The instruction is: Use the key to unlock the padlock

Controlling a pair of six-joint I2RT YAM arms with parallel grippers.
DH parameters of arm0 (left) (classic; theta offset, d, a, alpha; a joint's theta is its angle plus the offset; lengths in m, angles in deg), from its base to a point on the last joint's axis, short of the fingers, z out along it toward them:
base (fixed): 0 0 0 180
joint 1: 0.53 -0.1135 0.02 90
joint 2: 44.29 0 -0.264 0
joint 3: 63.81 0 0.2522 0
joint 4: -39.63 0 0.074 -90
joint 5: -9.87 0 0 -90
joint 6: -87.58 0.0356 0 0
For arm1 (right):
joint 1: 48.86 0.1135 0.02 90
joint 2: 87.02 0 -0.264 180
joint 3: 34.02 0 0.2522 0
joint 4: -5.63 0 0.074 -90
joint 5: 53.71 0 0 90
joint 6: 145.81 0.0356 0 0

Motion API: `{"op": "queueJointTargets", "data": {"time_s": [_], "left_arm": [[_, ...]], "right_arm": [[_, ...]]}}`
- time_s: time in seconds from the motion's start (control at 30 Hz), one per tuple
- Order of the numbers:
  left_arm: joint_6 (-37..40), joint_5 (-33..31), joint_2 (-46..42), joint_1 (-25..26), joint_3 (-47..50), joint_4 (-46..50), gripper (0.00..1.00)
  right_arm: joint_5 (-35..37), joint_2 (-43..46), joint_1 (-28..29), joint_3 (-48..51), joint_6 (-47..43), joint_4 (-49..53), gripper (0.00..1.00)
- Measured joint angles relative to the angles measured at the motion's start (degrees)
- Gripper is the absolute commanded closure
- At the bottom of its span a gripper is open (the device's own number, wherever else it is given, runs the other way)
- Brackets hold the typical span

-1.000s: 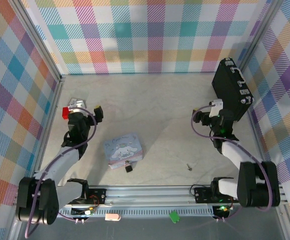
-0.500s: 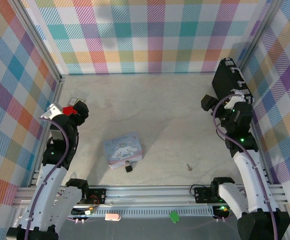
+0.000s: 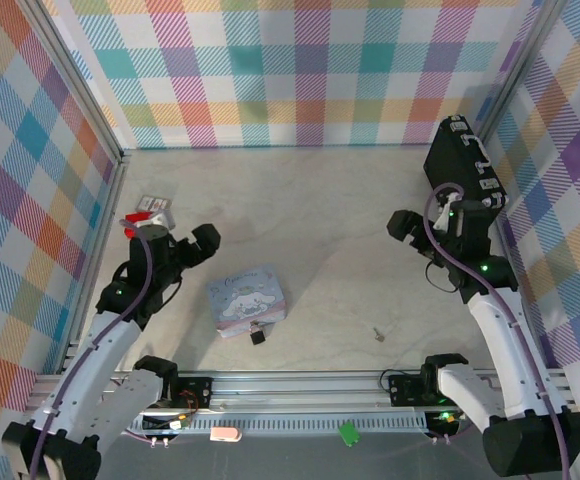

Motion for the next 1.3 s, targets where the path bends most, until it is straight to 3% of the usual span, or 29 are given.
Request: {"op": "queueJointTargets", "data": {"time_s": [0.13, 0.3, 0.6, 0.93, 1.07, 1.3], "left_arm": [[1.3, -2.9, 0.6, 6.9, 0.0, -0.1, 0.00], [1.9, -4.8, 3.3, 11.1, 0.5, -0.5, 0.00], [1.9, -5.2, 6.9, 13.8, 1.3, -3.1, 0.00], [1.8, -6.1, 9.4, 16.3, 1.5, -5.7, 0.00], [1.6, -6.9, 9.4, 16.4, 1.9, -6.5, 0.00], [1.4, -7.6, 9.4, 16.7, 2.5, -6.7, 0.00]], "right_arm": [[2.0, -2.0, 5.0, -0.5, 1.2, 4.9, 0.01], [4.0, -5.1, 9.6, -0.5, 2.4, 9.0, 0.02], [5.0, -9.3, 11.9, 1.3, 5.7, 12.8, 0.11], [4.6, -11.3, 15.9, 6.3, 10.8, 17.7, 0.34], [4.6, -11.3, 19.1, 8.1, 16.4, 19.6, 0.43], [4.8, -11.3, 25.5, 13.5, 29.2, 20.3, 0.47]]}}
